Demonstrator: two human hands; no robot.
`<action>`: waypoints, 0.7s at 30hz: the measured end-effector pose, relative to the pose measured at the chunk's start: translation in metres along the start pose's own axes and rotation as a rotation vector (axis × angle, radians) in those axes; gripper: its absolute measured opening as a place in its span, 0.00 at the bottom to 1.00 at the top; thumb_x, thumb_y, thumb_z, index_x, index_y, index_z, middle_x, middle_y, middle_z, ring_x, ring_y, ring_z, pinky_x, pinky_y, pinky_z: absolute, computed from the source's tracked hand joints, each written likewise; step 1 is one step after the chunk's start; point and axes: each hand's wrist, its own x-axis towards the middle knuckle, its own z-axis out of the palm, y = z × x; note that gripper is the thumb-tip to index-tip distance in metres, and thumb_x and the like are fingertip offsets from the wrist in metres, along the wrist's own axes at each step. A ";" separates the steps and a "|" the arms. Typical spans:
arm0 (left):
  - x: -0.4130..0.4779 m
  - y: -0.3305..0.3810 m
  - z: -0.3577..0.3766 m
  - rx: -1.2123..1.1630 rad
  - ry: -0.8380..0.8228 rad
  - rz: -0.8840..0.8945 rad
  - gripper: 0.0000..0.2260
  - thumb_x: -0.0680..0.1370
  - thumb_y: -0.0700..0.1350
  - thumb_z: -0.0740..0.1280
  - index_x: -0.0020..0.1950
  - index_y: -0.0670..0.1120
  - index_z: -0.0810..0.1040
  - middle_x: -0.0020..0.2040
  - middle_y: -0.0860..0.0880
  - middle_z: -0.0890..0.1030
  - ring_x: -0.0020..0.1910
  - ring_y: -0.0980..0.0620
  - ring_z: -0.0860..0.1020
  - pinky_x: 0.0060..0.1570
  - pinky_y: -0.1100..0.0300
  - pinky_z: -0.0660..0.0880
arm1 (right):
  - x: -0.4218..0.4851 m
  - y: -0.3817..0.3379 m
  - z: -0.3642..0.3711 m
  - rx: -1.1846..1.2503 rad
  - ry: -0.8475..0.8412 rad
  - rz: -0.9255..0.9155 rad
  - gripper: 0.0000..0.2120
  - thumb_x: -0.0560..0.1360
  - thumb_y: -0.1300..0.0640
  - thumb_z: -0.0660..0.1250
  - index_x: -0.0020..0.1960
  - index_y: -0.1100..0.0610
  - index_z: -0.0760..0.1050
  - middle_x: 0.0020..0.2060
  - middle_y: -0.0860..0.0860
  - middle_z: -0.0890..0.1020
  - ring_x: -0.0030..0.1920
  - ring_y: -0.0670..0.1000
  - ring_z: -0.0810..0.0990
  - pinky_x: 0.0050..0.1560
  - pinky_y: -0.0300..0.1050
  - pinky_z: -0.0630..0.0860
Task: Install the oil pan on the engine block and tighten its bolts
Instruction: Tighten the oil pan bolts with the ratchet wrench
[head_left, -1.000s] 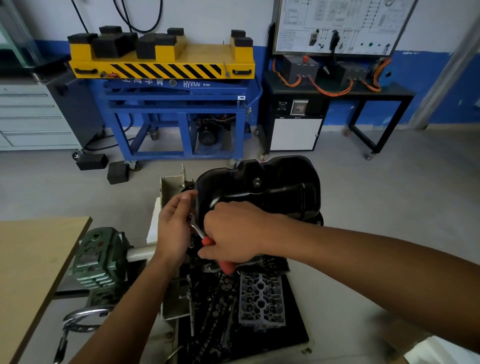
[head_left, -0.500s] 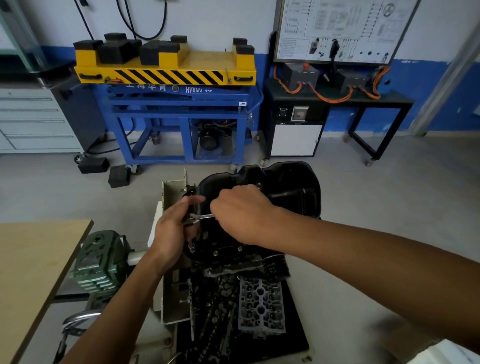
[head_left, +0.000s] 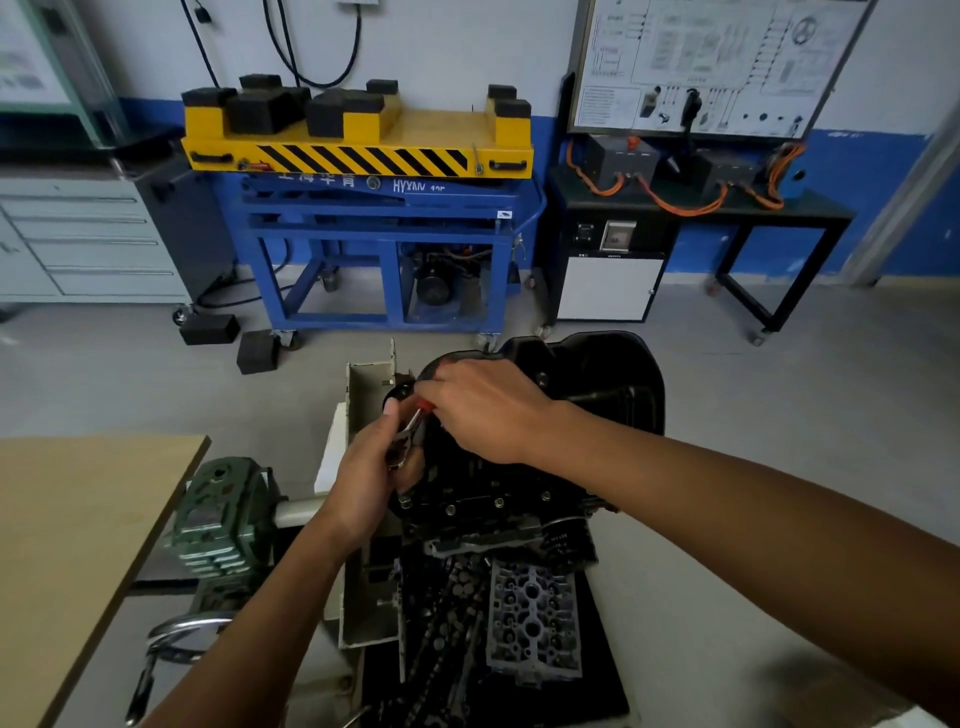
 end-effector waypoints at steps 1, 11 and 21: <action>0.000 -0.001 0.000 -0.001 0.044 0.005 0.28 0.82 0.63 0.53 0.65 0.42 0.76 0.27 0.54 0.63 0.26 0.54 0.58 0.28 0.59 0.56 | -0.004 0.001 0.000 0.016 0.009 0.004 0.10 0.81 0.56 0.61 0.60 0.54 0.76 0.50 0.51 0.78 0.50 0.55 0.78 0.42 0.51 0.75; 0.007 -0.001 0.015 -0.090 0.249 -0.001 0.10 0.83 0.45 0.62 0.59 0.47 0.80 0.45 0.52 0.85 0.42 0.58 0.82 0.38 0.66 0.77 | -0.051 -0.023 -0.011 0.253 -0.056 0.028 0.19 0.77 0.43 0.68 0.31 0.51 0.71 0.25 0.45 0.71 0.27 0.47 0.72 0.31 0.44 0.70; 0.001 0.003 0.012 0.056 0.220 0.007 0.14 0.85 0.48 0.57 0.52 0.49 0.83 0.37 0.51 0.79 0.38 0.53 0.76 0.43 0.54 0.72 | -0.047 -0.025 -0.025 0.192 -0.162 0.053 0.22 0.76 0.47 0.70 0.30 0.49 0.63 0.29 0.46 0.69 0.29 0.46 0.68 0.30 0.44 0.64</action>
